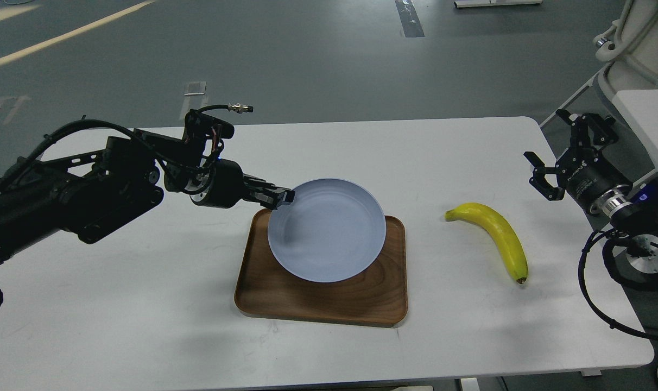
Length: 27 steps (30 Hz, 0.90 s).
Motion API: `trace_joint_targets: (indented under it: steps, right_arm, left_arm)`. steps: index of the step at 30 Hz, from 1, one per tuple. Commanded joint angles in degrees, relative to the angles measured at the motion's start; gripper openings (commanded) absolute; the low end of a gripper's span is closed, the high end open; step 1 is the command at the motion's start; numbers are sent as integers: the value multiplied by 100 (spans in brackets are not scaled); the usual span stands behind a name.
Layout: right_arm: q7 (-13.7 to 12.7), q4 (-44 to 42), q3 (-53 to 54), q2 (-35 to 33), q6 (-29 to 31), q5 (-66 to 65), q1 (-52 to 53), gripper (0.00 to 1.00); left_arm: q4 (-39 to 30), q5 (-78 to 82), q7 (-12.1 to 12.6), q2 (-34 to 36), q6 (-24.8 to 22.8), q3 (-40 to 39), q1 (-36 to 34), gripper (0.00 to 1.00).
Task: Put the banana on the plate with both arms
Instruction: 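Lift the plate with the left gripper and lower it onto the tray, then release the plate and withdraw the left gripper to rest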
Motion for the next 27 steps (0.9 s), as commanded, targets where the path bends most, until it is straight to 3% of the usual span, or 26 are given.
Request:
trace_joint_targets:
  steps: [1,6,19,23,24,25,26,27]
  right_arm:
    - [1,-1,0,-69,0,3,-2,100]
    - [1,-10,0,-78,0,3,-19,100]
    - [1,-10,0,-69,0,3,-2,100]
    - [1,8,0,-60,0,3,-19,100]
    - [1,8,0,-60,0,3,-19,100]
    - [1,8,0,-60,0,3,-19,100]
    - [1,8,0,-60,0,-6,-19,100]
    - [1,8,0,-69,0,3,-19,100]
  left_arm:
    - [243,2,0,-151,0,316,31,0]
    - [568,2,0,-502,0,449,163,0]
    - [727,-68,0,-582,44,440,242,0]
    - [727,-129,0,-573,53,423,242,26]
    - [727,-156,0,-573,53,422,242,29]
    - [727,-182,0,-582,53,414,233,41]
    - [727,-209,0,-573,53,405,233,72]
    - [727,-235,0,-573,61,379,233,92]
